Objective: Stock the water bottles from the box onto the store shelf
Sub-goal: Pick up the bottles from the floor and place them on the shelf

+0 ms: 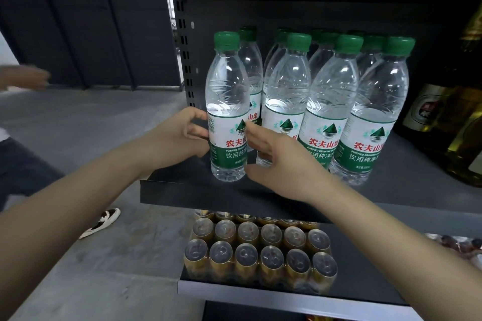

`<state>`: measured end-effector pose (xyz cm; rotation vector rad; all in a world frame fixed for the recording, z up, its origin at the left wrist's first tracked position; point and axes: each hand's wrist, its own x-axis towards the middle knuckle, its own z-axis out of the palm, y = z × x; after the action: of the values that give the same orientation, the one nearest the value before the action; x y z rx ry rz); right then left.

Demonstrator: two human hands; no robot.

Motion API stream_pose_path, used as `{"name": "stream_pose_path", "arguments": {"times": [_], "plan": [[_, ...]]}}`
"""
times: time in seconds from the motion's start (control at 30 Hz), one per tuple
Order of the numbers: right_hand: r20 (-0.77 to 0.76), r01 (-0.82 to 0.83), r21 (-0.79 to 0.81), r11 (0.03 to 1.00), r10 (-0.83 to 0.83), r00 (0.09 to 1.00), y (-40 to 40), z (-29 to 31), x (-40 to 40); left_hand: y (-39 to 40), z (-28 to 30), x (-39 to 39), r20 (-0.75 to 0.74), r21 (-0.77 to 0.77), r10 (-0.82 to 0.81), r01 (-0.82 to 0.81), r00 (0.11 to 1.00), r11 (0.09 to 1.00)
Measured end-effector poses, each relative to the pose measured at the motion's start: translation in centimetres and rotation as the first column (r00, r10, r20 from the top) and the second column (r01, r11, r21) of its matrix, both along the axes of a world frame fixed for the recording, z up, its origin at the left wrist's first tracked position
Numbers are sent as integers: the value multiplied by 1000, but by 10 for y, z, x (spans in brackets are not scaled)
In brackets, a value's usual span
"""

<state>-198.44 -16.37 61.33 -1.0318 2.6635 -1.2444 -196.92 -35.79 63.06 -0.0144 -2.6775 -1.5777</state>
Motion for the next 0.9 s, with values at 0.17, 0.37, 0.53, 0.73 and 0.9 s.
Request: {"name": "stream_pose_path", "arguments": {"times": [0.17, 0.37, 0.53, 0.73, 0.9], "plan": [[-6, 8, 3, 1000, -8, 1000, -2, -7, 2, 0, -1, -4, 22, 20, -10, 9, 1000, 1000], [4, 8, -16, 1000, -8, 1000, -3, -11, -3, 1, -7, -16, 10, 56, -30, 29, 1000, 998], [-19, -4, 4, 1000, 4, 1000, 3, -7, -3, -3, -9, -19, -34, -33, -26, 25, 999, 999], [-11, 12, 67, 998, -11, 1000, 11, -5, -8, -3, -19, -14, -59, -248, 82, -94, 995, 964], [-80, 32, 223, 974, -15, 997, 18, -6, -5, 10, -31, -10, -71, -331, 149, -164, 986, 929]]}}
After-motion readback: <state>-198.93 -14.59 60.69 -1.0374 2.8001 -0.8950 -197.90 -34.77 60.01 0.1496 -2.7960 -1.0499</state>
